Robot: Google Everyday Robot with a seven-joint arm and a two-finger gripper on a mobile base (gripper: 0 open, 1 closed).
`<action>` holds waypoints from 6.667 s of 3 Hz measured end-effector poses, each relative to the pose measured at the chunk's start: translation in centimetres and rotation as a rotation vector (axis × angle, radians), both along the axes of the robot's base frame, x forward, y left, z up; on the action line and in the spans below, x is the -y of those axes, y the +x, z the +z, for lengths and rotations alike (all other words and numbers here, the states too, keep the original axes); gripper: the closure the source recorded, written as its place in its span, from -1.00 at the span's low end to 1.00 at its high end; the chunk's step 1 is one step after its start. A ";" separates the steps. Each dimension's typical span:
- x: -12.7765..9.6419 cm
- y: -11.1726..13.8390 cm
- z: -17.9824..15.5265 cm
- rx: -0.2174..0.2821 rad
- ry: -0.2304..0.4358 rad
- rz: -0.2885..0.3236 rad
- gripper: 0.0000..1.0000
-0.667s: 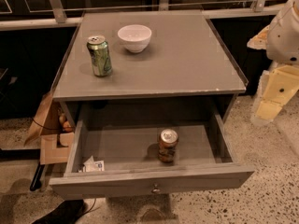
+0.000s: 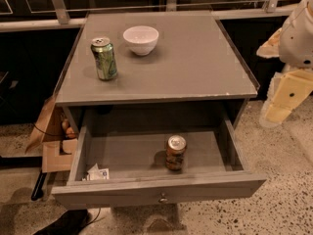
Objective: Pick orange can from top drawer and place on counter
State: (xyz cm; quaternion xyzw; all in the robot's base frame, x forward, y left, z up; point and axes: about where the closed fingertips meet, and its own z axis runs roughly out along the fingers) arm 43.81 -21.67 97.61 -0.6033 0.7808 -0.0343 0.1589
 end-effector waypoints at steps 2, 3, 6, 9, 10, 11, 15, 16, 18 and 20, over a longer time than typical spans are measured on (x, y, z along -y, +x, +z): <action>-0.2 -0.3 -2.8 -0.002 0.050 -0.023 0.23; -0.5 -0.6 -5.7 -0.019 0.108 -0.050 0.69; -0.9 0.2 -9.5 0.024 0.227 -0.100 1.00; -3.3 1.7 -16.6 0.061 0.452 -0.183 1.00; -6.0 1.9 -19.0 0.060 0.532 -0.160 1.00; -8.3 2.0 -21.3 0.069 0.584 -0.118 1.00; -7.7 3.3 -24.6 0.093 0.575 -0.152 0.16; -7.8 3.8 -25.6 0.092 0.580 -0.156 -0.30; -8.1 5.0 -26.8 0.101 0.601 -0.159 -0.30; -9.5 7.3 -29.0 0.093 0.649 -0.152 -0.32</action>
Offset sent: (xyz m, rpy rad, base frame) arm -0.0055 0.0031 -0.0591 0.0940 0.0292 -0.0421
